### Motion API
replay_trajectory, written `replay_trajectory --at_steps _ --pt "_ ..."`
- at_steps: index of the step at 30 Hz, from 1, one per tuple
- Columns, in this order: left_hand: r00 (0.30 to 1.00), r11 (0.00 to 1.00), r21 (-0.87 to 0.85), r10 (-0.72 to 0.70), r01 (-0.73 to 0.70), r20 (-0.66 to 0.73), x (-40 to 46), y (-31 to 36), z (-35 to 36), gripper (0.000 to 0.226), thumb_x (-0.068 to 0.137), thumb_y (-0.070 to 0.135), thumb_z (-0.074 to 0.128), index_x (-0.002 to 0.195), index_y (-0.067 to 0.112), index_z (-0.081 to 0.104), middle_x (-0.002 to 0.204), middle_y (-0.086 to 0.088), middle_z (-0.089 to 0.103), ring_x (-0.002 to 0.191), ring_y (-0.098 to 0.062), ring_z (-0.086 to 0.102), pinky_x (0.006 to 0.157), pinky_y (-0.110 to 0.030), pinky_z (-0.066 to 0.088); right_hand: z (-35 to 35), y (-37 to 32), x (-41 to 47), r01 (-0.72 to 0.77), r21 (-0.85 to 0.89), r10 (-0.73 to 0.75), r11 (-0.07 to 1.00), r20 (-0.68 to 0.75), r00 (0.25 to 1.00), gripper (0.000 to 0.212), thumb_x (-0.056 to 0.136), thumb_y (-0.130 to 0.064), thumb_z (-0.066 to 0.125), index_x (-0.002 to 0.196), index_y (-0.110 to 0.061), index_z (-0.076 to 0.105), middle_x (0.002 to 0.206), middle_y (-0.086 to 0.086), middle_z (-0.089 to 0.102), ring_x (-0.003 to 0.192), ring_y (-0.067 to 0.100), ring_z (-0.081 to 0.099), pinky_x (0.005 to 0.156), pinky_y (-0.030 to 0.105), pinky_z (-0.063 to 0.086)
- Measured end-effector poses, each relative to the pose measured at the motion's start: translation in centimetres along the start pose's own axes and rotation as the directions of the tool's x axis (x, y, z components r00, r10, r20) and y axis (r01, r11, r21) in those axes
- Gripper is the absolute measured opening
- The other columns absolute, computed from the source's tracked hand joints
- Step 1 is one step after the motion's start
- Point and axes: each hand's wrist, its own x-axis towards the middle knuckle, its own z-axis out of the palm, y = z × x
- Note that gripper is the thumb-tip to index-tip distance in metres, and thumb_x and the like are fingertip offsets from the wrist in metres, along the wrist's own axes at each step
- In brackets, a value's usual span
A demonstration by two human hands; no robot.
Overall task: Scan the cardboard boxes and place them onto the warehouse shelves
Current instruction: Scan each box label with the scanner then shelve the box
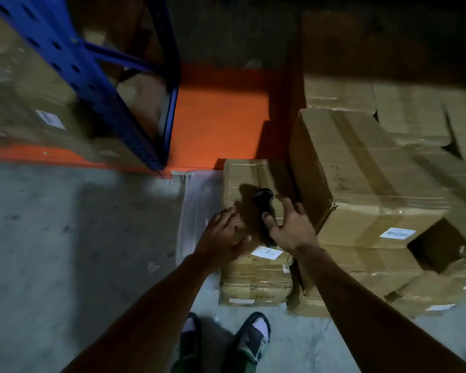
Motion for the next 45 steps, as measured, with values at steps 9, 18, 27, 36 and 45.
replay_trajectory --at_steps 9,18,27,36,45 --pt "0.990 0.990 -0.021 0.142 -0.142 -0.025 0.9 -5.6 9.0 0.053 0.102 0.039 0.041 0.150 0.016 0.039 0.157 -0.002 0.036 0.148 -0.020 0.023 0.122 -0.034 -0.003 5.4 1.6 6.8 0.012 0.030 -0.011 0.999 -0.023 1.000 0.078 0.094 -0.046 0.068 0.159 -0.038 0.024 0.141 0.017 0.058 0.127 0.041 0.057 0.105 0.046 0.047" --pt "0.945 0.948 0.260 0.098 -0.185 0.313 1.0 -4.7 7.0 0.060 0.100 0.044 0.020 0.154 0.042 -0.007 0.165 -0.003 -0.007 0.151 -0.027 -0.011 0.121 -0.058 0.002 5.1 5.9 -1.1 0.068 0.664 0.065 0.744 -0.174 0.983 0.066 0.096 -0.015 0.065 0.145 -0.050 0.039 0.132 -0.008 0.060 0.120 0.018 0.063 0.106 0.047 0.052" --pt "0.952 0.910 0.370 0.075 -0.187 0.295 0.8 -4.6 8.1 0.073 0.106 0.036 0.033 0.147 0.045 -0.027 0.164 -0.007 -0.011 0.149 -0.036 -0.014 0.120 -0.057 0.010 11.6 10.1 -10.5 0.021 0.747 0.188 0.665 -0.194 0.963 0.052 0.089 -0.045 0.074 0.129 -0.058 0.043 0.124 -0.009 0.064 0.110 0.016 0.067 0.090 0.036 0.060" --pt "0.962 0.877 0.429 0.113 -0.214 0.249 1.0 -5.0 8.5 0.076 0.101 0.053 0.029 0.145 0.041 -0.031 0.163 -0.013 -0.004 0.148 -0.041 -0.002 0.119 -0.056 0.016 15.5 10.2 -10.5 0.071 0.672 0.184 0.737 -0.300 0.936 0.051 0.094 -0.052 0.066 0.136 -0.054 0.037 0.116 -0.033 0.054 0.118 0.008 0.057 0.096 0.018 0.046" --pt "0.958 0.884 0.420 0.094 -0.205 0.271 1.0 -4.9 8.6 0.076 0.102 0.049 0.033 0.147 0.041 -0.027 0.163 -0.012 -0.008 0.148 -0.041 -0.007 0.120 -0.056 0.013 15.2 10.1 -10.1 0.109 0.576 0.139 0.810 -0.369 0.919 0.050 0.092 -0.051 0.066 0.132 -0.056 0.035 0.111 -0.031 0.056 0.116 0.019 0.065 0.097 0.046 0.058"
